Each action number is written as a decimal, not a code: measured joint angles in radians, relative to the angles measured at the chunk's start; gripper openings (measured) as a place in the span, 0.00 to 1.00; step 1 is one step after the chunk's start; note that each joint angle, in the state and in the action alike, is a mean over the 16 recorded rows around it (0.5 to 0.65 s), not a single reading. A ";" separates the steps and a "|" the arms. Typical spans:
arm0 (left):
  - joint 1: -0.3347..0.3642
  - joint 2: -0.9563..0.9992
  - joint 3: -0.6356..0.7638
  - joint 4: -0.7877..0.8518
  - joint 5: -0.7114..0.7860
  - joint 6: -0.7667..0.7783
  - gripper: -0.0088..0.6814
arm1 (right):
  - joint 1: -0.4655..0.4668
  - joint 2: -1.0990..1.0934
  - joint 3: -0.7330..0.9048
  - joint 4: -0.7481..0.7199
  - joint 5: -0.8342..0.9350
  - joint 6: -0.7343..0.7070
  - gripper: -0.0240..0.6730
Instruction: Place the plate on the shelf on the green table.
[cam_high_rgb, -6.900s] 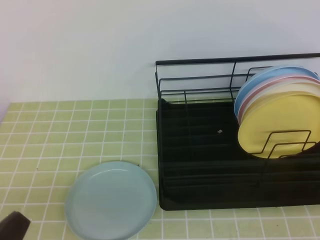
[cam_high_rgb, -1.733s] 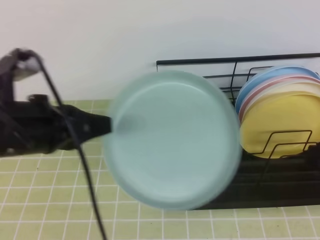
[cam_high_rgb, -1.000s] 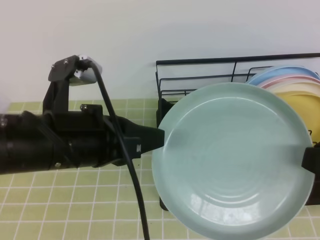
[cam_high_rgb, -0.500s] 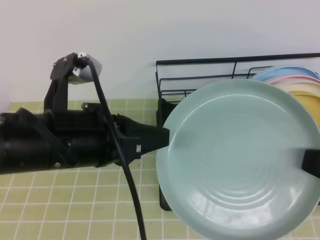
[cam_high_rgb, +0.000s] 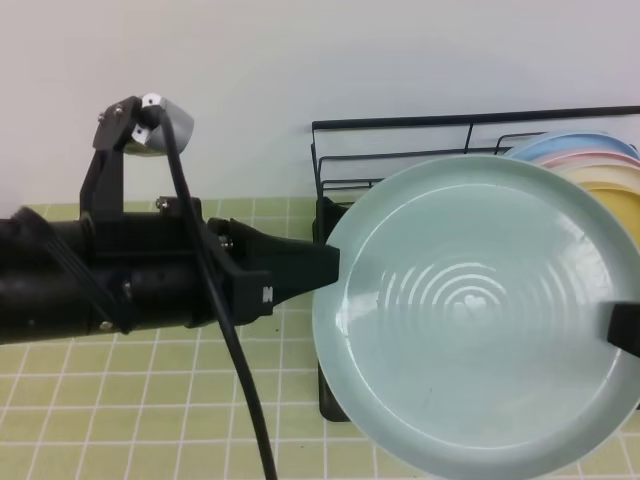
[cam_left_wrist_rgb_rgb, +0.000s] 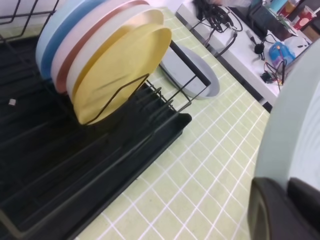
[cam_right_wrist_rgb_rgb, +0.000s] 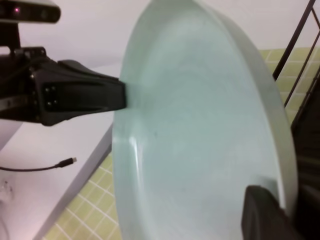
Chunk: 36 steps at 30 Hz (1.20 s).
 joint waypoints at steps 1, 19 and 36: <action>0.000 0.000 0.000 -0.002 0.006 0.000 0.10 | 0.000 0.000 0.000 -0.005 -0.001 -0.004 0.17; 0.000 -0.001 0.000 -0.062 0.106 0.015 0.61 | 0.002 -0.001 0.000 -0.231 -0.234 -0.143 0.07; 0.002 -0.001 0.000 0.107 0.076 -0.017 0.12 | 0.004 -0.002 -0.065 -0.502 -0.527 -0.542 0.06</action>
